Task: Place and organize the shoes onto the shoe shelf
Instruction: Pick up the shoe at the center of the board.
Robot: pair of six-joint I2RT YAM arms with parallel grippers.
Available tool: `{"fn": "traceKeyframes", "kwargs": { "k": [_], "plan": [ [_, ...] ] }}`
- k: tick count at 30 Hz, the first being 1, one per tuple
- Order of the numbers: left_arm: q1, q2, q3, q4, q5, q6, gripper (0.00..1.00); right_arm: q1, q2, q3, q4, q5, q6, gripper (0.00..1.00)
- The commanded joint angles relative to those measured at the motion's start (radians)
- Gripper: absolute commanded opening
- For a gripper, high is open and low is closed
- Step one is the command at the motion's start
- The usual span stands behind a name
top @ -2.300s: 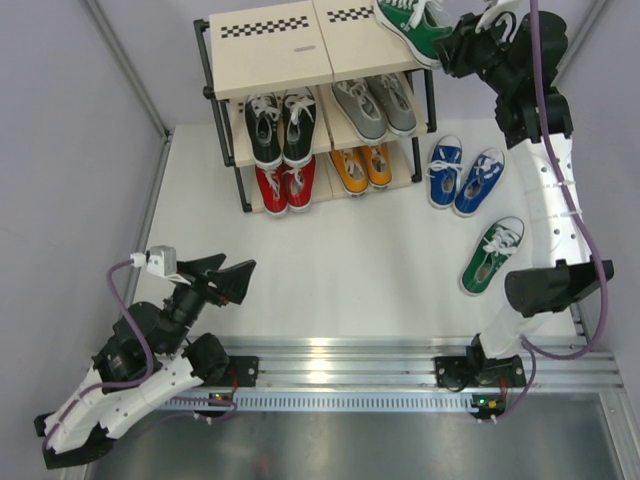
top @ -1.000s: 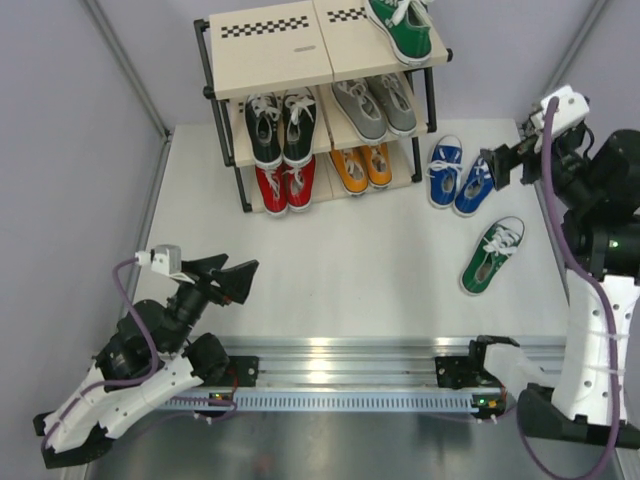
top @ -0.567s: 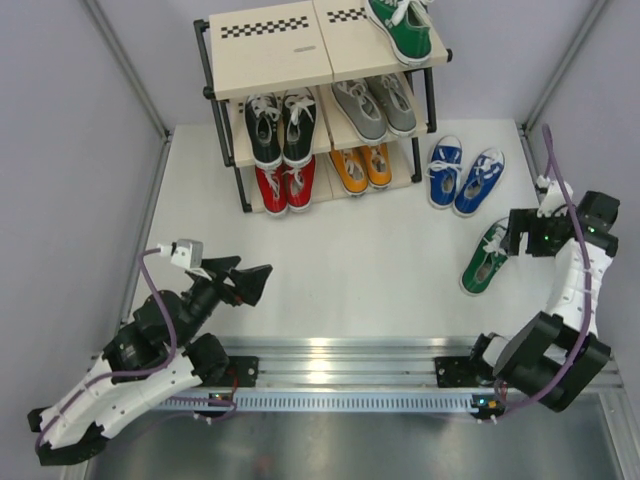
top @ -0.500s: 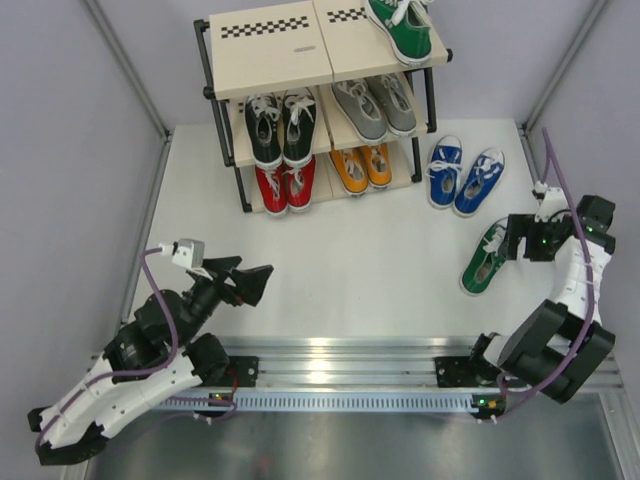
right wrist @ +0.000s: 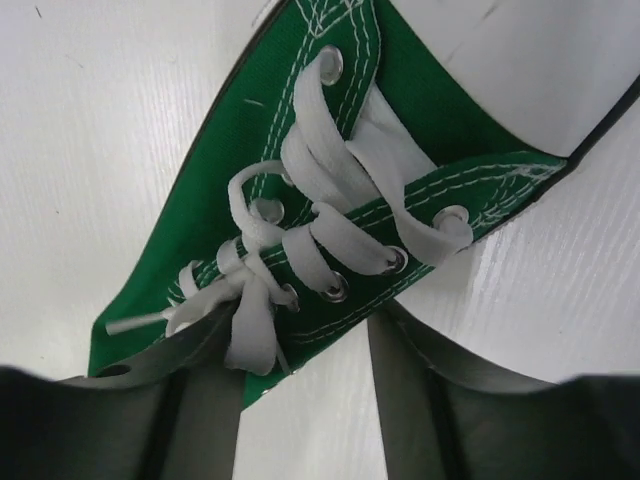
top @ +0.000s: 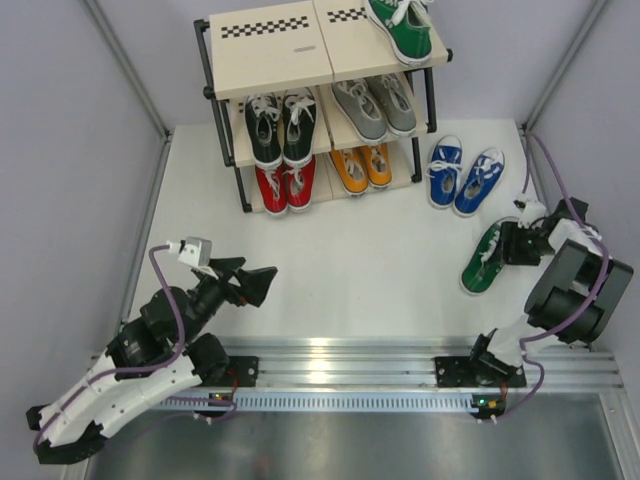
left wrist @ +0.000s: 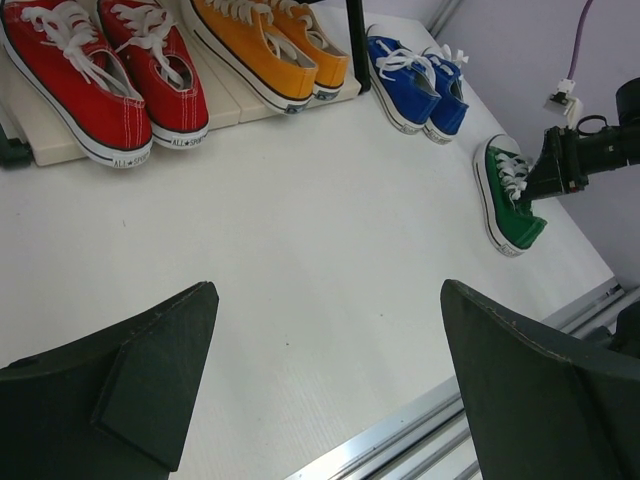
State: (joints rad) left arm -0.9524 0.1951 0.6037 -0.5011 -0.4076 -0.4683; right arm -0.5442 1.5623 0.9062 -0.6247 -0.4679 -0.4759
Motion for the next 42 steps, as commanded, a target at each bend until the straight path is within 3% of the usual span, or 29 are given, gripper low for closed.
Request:
{"fn": "traceKeyframes", "kwargs": {
  "k": [1,3,5,6,13,14,19,25,30,34,42],
  "plan": [
    [0.003,0.015,-0.002,0.013,0.013,0.016,0.98,0.015,0.036,0.023,0.132,0.06,-0.032,0.45],
    [0.001,0.017,-0.002,0.015,0.018,0.014,0.98,0.015,0.027,0.031,0.123,0.035,-0.039,0.24],
    [0.001,0.017,-0.002,0.016,0.024,0.014,0.98,0.013,0.005,0.039,0.096,-0.01,-0.055,0.12],
    [0.001,0.014,-0.004,0.022,0.024,0.007,0.98,0.015,-0.017,0.045,0.085,-0.027,-0.064,0.0],
    [0.001,0.053,-0.05,0.13,0.087,-0.098,0.98,0.041,-0.143,0.118,-0.203,-0.228,-0.324,0.0],
    [0.001,0.066,-0.076,0.198,0.101,-0.114,0.98,0.053,-0.156,0.128,-0.29,-0.263,-0.355,0.0],
    [0.001,0.197,-0.162,0.465,0.18,-0.237,0.98,0.182,-0.295,0.116,-0.4,-0.284,-0.428,0.0],
    [0.001,0.455,-0.248,0.861,0.248,-0.358,0.97,0.47,-0.41,0.103,-0.36,-0.322,-0.307,0.0],
    [0.001,0.7,-0.185,0.981,0.299,-0.403,0.98,0.706,-0.349,0.161,-0.307,-0.422,-0.193,0.0],
    [0.001,0.776,-0.193,1.061,0.297,-0.432,0.98,0.814,-0.292,0.212,-0.27,-0.478,-0.13,0.0],
    [0.001,0.826,-0.216,1.131,0.245,-0.437,0.98,0.891,-0.226,0.264,-0.271,-0.58,-0.121,0.0]
  ]
}}
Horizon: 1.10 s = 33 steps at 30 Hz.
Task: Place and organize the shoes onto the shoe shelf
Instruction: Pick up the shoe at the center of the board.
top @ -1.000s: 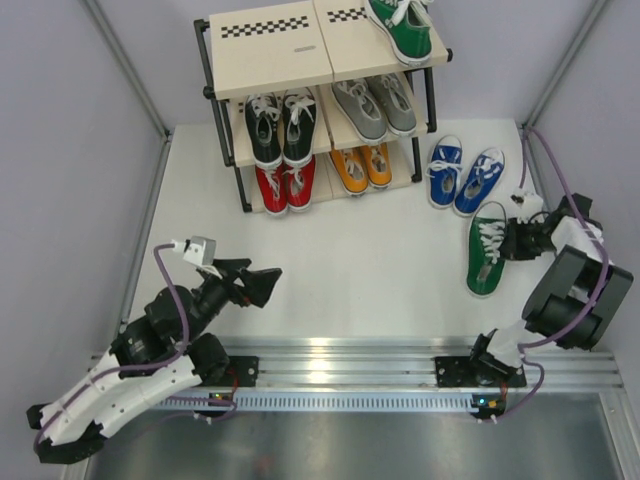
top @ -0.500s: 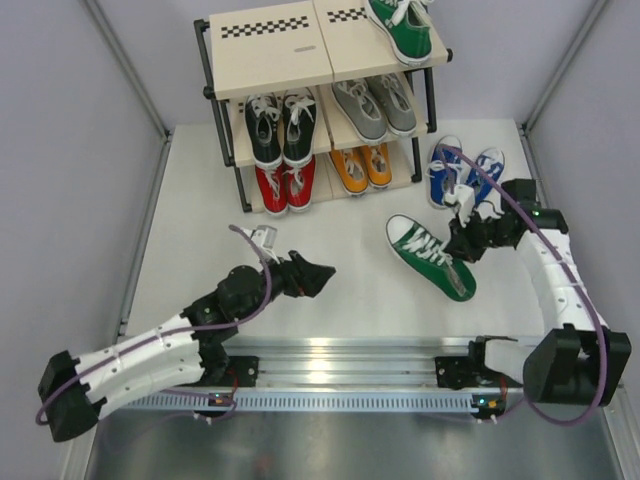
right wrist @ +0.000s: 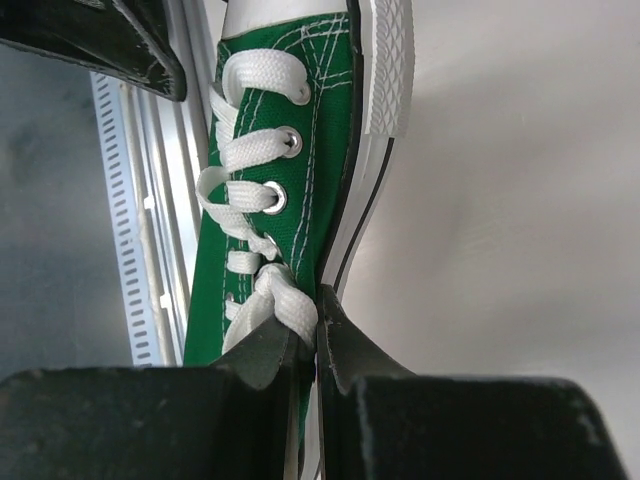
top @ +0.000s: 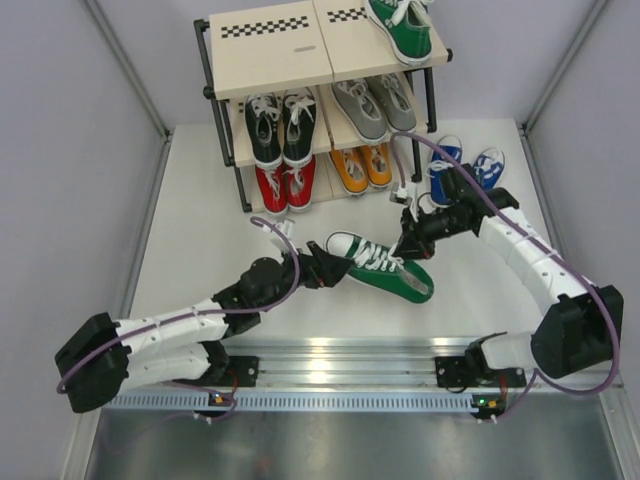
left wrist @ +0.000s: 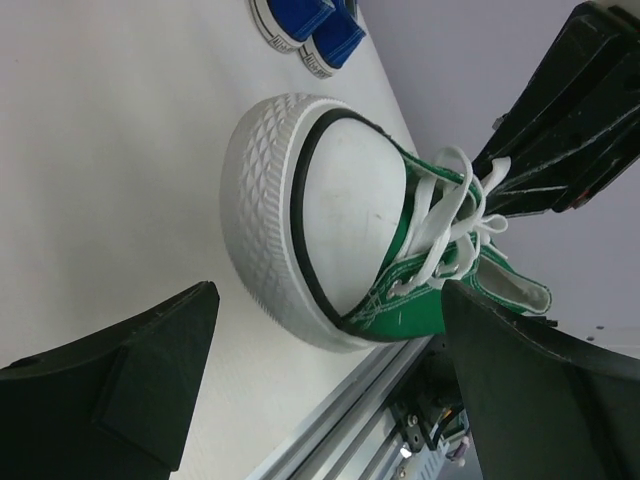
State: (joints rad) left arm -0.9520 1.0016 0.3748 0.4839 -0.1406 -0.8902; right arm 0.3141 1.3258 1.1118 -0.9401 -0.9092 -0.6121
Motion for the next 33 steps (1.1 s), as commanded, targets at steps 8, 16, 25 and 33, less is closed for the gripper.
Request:
{"fn": "traceKeyframes", "kwargs": {
  "k": [8,16,25,33],
  "plan": [
    [0.002,0.112,0.018,0.318,0.01,-0.114,0.49,0.102,0.016,0.045,0.044,-0.123,-0.018,0.0],
    [0.004,0.006,-0.077,0.3,-0.06,-0.228,0.0,0.102,-0.117,0.04,-0.034,-0.024,-0.214,0.46],
    [0.022,-0.227,-0.119,0.047,-0.097,-0.309,0.0,0.144,-0.445,-0.056,-0.368,-0.033,-1.023,0.86],
    [0.029,-0.311,-0.119,-0.025,-0.105,-0.366,0.0,0.286,-0.441,-0.093,-0.379,0.055,-1.031,0.67]
  ]
}}
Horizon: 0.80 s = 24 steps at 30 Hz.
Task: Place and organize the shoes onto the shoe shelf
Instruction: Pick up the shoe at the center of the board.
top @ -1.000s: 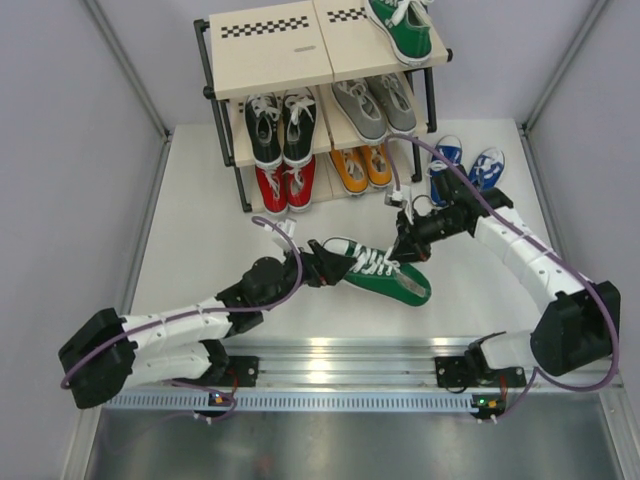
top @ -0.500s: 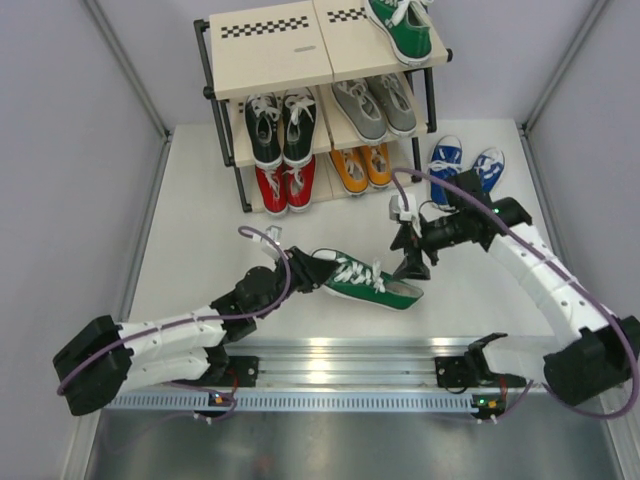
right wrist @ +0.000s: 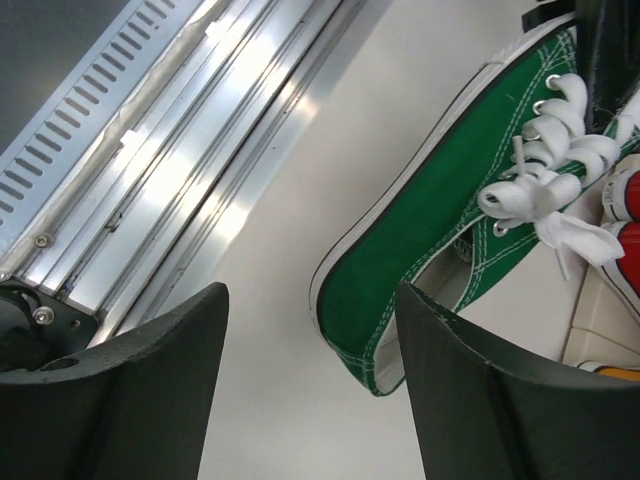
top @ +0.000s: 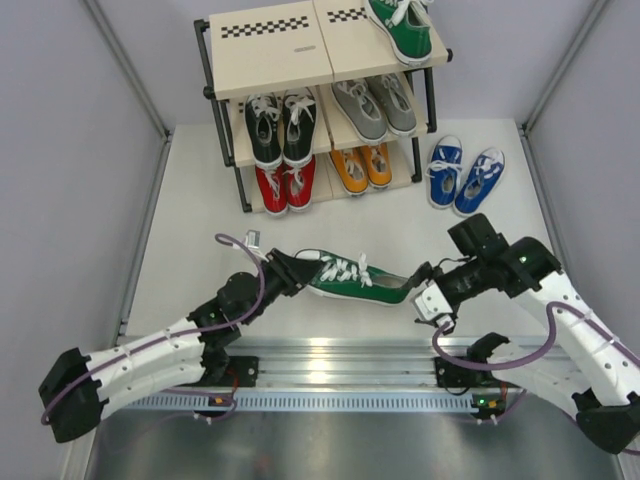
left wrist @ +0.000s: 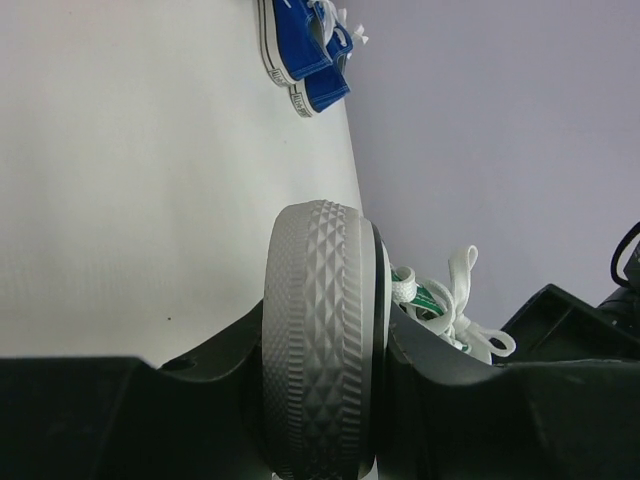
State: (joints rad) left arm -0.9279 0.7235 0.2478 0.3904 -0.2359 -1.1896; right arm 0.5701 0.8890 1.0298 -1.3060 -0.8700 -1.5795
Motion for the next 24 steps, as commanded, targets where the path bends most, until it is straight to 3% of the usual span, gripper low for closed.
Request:
{"fn": "traceKeyframes", "kwargs": {
  "k": [1,6,24],
  "plan": [
    [0.004,-0.036,0.01,0.065,-0.008,-0.068,0.0,0.036,0.001,-0.011,0.0,0.032,-0.057,0.67],
    [0.004,-0.042,0.021,0.061,0.006,-0.07,0.0,0.045,0.033,-0.008,0.079,0.071,0.018,0.59],
    [0.004,-0.064,0.022,0.1,0.044,-0.097,0.0,0.076,0.084,-0.082,0.235,0.224,0.055,0.57]
  ]
}}
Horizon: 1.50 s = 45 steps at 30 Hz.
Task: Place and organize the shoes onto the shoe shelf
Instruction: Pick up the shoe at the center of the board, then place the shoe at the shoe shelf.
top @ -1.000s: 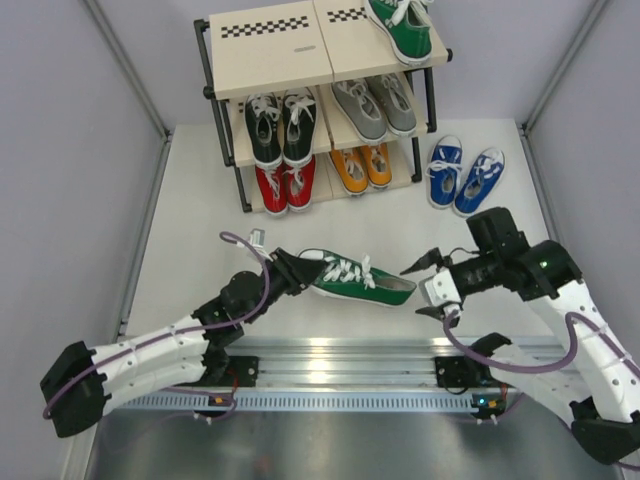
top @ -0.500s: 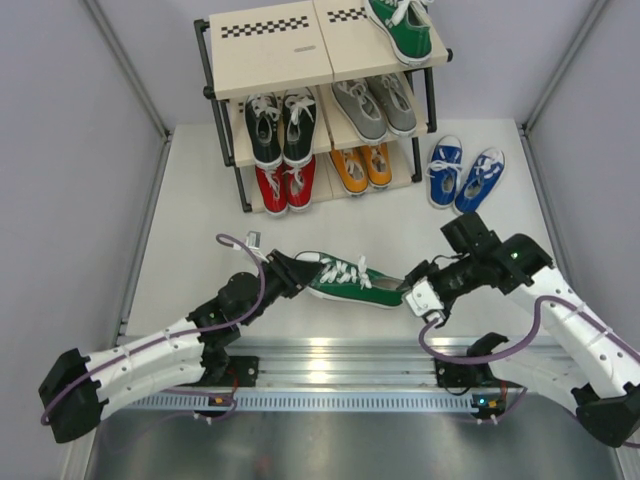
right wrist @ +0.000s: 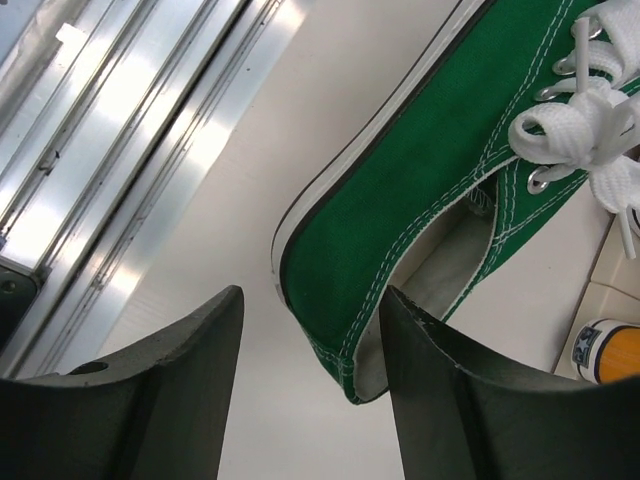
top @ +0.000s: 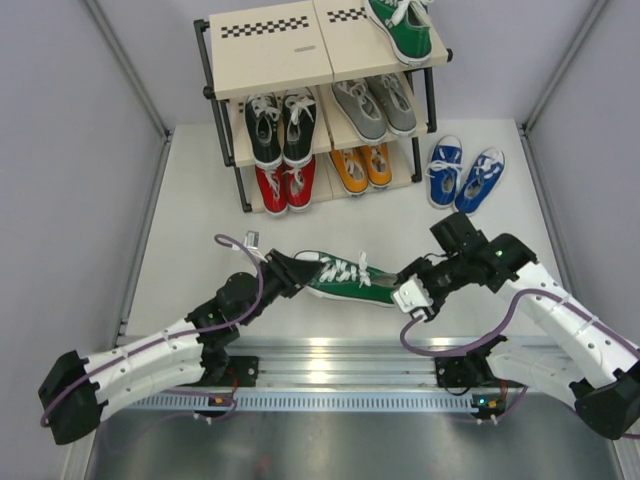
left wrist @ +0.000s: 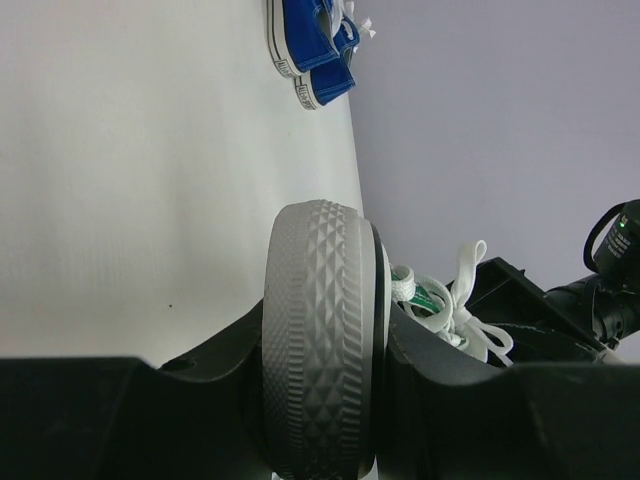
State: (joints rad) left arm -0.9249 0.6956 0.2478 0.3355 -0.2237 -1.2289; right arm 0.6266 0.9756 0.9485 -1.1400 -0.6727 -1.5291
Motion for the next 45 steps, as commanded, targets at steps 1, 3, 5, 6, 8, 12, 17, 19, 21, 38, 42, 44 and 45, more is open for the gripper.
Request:
{"fn": "traceKeyframes", "kwargs": {
  "k": [1,3,5,6,8,12,17,19,21,38,42,44,45],
  "plan": [
    [0.001,-0.036,0.024,0.155,0.03,-0.06,0.0,0.018,0.0,0.001,0.071,0.03,0.003,0.56],
    [0.001,-0.041,0.024,0.157,0.034,-0.061,0.0,0.019,0.011,0.006,0.066,0.035,-0.012,0.48],
    [0.001,-0.045,0.024,0.163,0.034,-0.066,0.0,0.021,0.017,0.001,0.051,0.039,-0.054,0.41],
    [0.001,-0.045,0.024,0.166,0.034,-0.067,0.0,0.022,0.017,-0.002,0.052,0.044,-0.065,0.39],
    [0.001,-0.045,0.027,0.169,0.035,-0.07,0.0,0.024,0.011,-0.014,0.063,0.051,-0.081,0.31],
    [0.001,-0.048,0.033,0.163,0.038,-0.063,0.0,0.025,-0.006,-0.013,0.059,0.055,-0.109,0.0],
    [0.001,-0.082,0.062,0.056,0.007,0.011,0.25,0.025,-0.011,0.122,-0.035,-0.013,-0.065,0.0],
    [0.001,-0.119,0.097,-0.037,-0.018,0.09,0.56,0.025,0.015,0.233,-0.063,-0.033,0.063,0.0],
    [0.003,-0.146,0.132,-0.117,-0.045,0.182,0.74,0.025,0.031,0.304,-0.066,-0.028,0.147,0.0],
    [0.003,-0.427,0.49,-0.8,-0.213,0.721,0.98,0.025,0.238,1.001,-0.04,0.09,0.434,0.0],
    [0.001,-0.514,0.479,-0.863,-0.226,0.766,0.98,0.025,0.313,1.127,0.043,0.136,0.484,0.0],
    [0.001,-0.544,0.455,-0.875,-0.218,0.766,0.98,0.025,0.359,1.19,0.109,0.159,0.506,0.0],
    [0.001,-0.57,0.437,-0.875,-0.212,0.766,0.98,0.025,0.377,1.231,0.13,0.177,0.514,0.0]
  ]
}}
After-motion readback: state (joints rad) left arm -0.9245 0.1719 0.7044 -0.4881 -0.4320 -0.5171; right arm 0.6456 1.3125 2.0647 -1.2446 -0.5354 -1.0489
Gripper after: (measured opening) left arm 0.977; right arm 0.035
